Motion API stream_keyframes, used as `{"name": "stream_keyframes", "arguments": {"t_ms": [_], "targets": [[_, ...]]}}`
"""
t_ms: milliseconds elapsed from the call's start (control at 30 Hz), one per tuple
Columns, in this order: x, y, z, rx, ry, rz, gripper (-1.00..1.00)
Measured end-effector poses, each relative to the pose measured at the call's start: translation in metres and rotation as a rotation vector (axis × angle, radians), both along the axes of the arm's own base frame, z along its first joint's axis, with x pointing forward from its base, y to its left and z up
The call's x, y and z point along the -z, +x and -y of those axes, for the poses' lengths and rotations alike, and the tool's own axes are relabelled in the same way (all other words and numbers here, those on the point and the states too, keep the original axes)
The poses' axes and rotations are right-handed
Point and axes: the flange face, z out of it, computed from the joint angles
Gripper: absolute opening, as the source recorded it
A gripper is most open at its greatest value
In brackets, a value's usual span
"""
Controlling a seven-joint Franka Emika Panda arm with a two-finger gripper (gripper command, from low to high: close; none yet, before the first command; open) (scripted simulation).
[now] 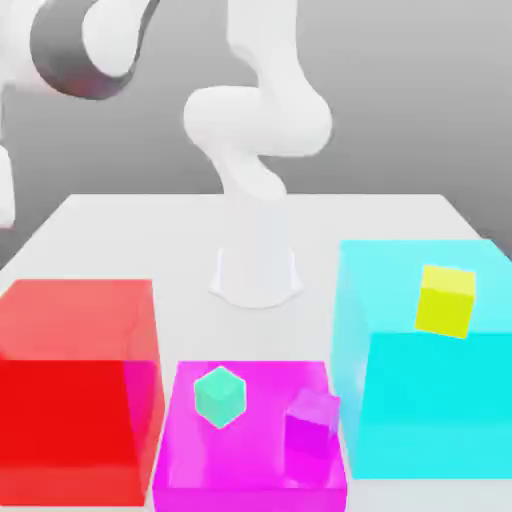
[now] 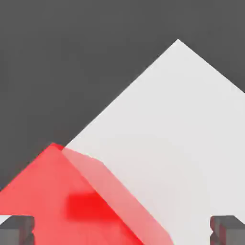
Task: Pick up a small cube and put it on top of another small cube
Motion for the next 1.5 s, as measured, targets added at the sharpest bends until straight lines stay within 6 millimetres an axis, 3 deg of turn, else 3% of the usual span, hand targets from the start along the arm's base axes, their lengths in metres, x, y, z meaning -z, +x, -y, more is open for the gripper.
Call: {"name": "stream_keyframes", "arguments": {"t_ms": [100,267,333,633,700,933,967,1167,1467,1500], "targets": [[0.059,-0.063,0.032,0.223,0.064,-0.070,0.00],[0.127,-0.111,0.008,0.484,0.136,-0.146,0.00],[0.143,-0.127,-0.005,0.584,0.153,-0.163,0.00],[0.129,-0.115,-0.077,0.806,0.107,-0.093,0.00],[0.140,-0.118,-0.090,0.830,0.106,-0.099,0.00],[0.194,-0.121,-0.092,0.846,0.104,-0.102,0.00],[0.200,-0.121,-0.093,0.846,0.104,-0.102,-1.00],[0.203,-0.121,-0.093,0.846,0.103,-0.100,-1.00],[0.142,-0.121,-0.092,0.849,0.108,-0.099,-1.00],[0.140,-0.131,-0.081,0.892,0.116,-0.104,-1.00]]}}
